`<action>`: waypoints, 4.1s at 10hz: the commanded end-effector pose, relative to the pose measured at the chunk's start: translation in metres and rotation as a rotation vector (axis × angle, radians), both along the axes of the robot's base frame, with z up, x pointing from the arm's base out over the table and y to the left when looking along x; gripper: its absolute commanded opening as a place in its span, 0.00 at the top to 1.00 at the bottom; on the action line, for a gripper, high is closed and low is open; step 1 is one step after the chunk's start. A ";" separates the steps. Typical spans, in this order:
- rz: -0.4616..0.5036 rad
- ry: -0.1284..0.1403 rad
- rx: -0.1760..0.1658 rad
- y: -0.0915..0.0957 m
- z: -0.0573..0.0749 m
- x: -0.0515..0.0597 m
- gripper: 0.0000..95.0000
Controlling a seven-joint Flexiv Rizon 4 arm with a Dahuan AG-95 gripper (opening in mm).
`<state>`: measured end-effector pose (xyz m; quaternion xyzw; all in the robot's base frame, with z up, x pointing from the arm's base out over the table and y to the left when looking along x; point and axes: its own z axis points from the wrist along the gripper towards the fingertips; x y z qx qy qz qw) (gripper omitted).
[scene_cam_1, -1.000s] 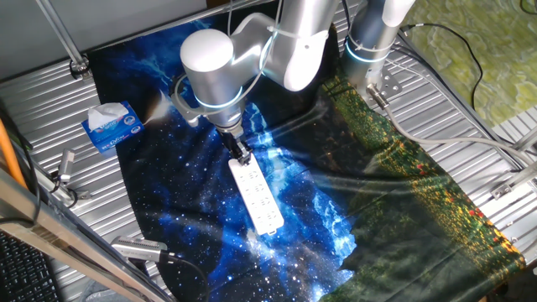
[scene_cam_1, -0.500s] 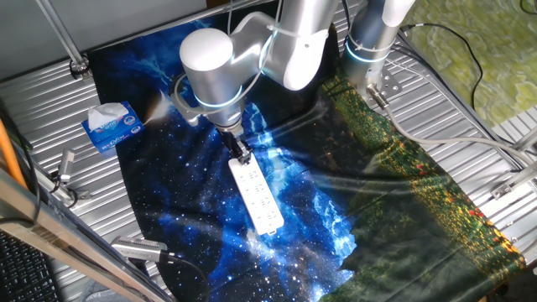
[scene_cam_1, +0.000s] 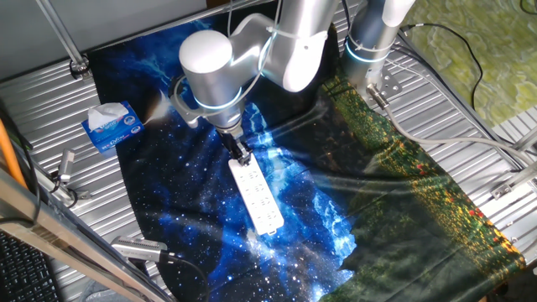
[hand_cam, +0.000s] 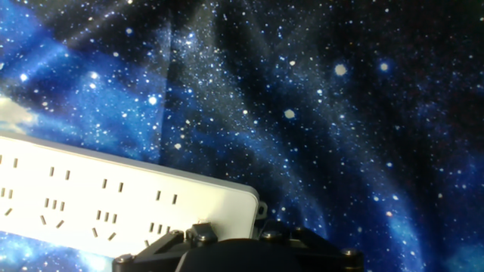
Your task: Turn on the power strip by pressing the button
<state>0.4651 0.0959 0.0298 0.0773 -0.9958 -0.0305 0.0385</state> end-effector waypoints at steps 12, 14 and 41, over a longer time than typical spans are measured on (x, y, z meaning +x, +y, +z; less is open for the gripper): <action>0.018 0.003 -0.001 0.000 0.019 -0.001 0.60; 0.017 0.004 -0.003 0.000 0.024 -0.001 0.60; 0.081 0.020 -0.059 0.022 0.100 -0.011 1.00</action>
